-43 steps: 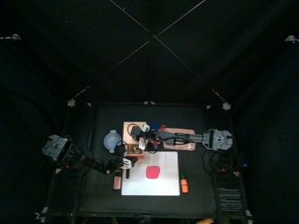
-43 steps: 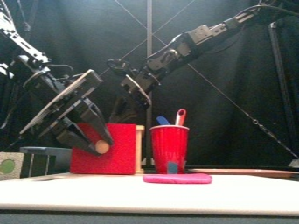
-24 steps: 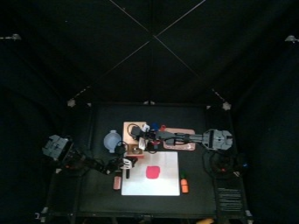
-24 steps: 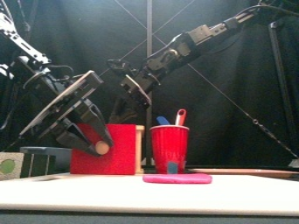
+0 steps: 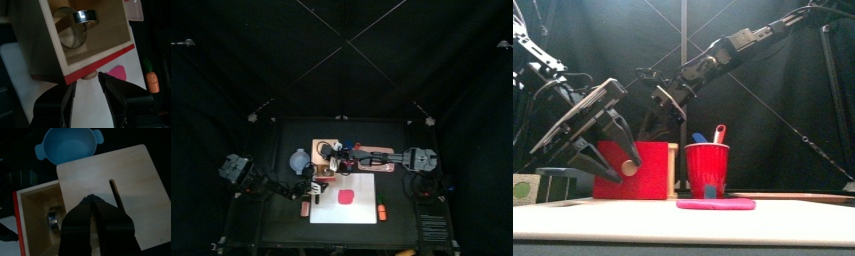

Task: Get the cutter from the drawer then cut the dough then place the extra dough in the bowl
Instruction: Place the cutter on the board

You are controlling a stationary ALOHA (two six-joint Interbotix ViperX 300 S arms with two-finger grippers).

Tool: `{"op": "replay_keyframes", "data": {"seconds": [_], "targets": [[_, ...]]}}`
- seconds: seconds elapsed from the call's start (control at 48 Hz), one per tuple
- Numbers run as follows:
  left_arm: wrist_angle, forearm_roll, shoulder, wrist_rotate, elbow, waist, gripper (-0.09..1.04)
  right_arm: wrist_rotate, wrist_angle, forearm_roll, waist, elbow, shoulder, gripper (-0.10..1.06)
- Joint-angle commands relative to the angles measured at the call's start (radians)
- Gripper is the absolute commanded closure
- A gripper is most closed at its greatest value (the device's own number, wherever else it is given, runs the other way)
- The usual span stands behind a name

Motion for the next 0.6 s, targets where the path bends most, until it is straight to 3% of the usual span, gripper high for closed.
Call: {"op": "replay_keyframes", "data": {"seconds": [0.021, 0.292, 0.438, 0.604], "targets": [[-0.005, 0.018, -0.049, 0.005, 0.003, -0.014, 0.1, 0.0, 0.011, 0.0, 0.003, 0.003, -0.002, 0.94], [-0.003, 0.173, -0.183, 0.006, 0.083, -0.052, 0.06, -0.003, 0.012, 0.0, 0.008, 0.0, -0.002, 0.94], [-0.02, 0.419, -0.275, 0.012, 0.126, -0.04, 0.08, -0.003, 0.012, -0.017, 0.014, -0.011, -0.011, 0.94], [-0.035, 0.741, -0.359, 0.014, 0.167, 0.043, 0.08, -0.002, 0.028, -0.031, 0.037, -0.029, -0.037, 0.94]]}}
